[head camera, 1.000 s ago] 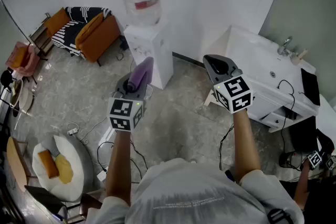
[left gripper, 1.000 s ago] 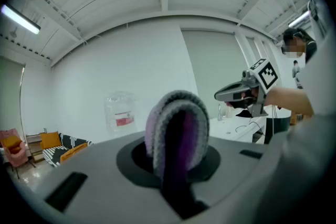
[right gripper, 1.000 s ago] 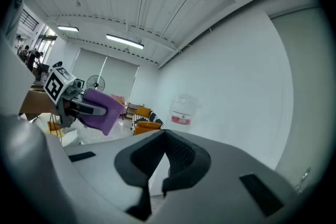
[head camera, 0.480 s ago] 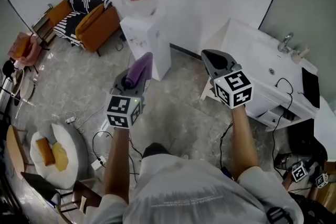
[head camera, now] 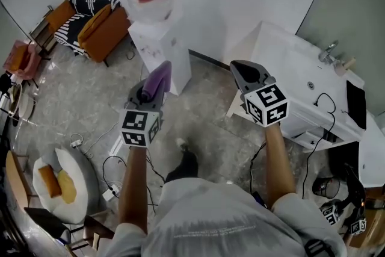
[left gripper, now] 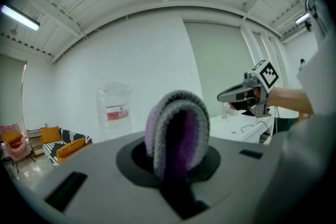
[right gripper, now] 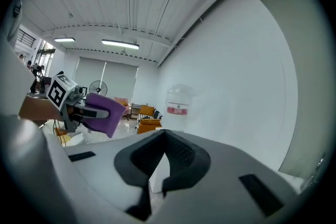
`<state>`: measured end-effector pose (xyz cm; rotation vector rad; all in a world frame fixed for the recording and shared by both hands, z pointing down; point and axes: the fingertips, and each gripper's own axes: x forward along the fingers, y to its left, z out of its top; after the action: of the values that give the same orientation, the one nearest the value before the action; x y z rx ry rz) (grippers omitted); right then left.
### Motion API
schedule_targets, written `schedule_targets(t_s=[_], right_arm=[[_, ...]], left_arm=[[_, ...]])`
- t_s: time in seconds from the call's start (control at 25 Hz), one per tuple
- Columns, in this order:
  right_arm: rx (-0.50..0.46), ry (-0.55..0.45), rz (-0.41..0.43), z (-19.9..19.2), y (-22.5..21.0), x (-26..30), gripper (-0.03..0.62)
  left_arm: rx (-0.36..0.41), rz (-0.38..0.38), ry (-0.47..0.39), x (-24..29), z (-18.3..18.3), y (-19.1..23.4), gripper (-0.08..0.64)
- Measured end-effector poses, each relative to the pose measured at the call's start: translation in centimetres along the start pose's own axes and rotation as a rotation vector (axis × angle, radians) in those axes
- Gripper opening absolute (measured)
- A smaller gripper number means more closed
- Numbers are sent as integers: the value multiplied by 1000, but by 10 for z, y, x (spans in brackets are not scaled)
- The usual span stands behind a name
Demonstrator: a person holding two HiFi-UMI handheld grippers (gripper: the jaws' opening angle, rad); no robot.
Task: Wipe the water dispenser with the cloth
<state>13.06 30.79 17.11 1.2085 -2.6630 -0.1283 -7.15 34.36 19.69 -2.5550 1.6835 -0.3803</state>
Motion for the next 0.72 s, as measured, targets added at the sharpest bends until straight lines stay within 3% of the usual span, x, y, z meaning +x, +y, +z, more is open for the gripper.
schedule_targets(t_s=[0.4, 0.72], right_arm=[[14, 19, 14, 5, -70, 127, 7], [9, 102, -40, -13, -109, 230, 6]], left_arm=[[-49, -34, 11, 143, -10, 98, 57], [-74, -47, 48, 229, -31, 174, 57]])
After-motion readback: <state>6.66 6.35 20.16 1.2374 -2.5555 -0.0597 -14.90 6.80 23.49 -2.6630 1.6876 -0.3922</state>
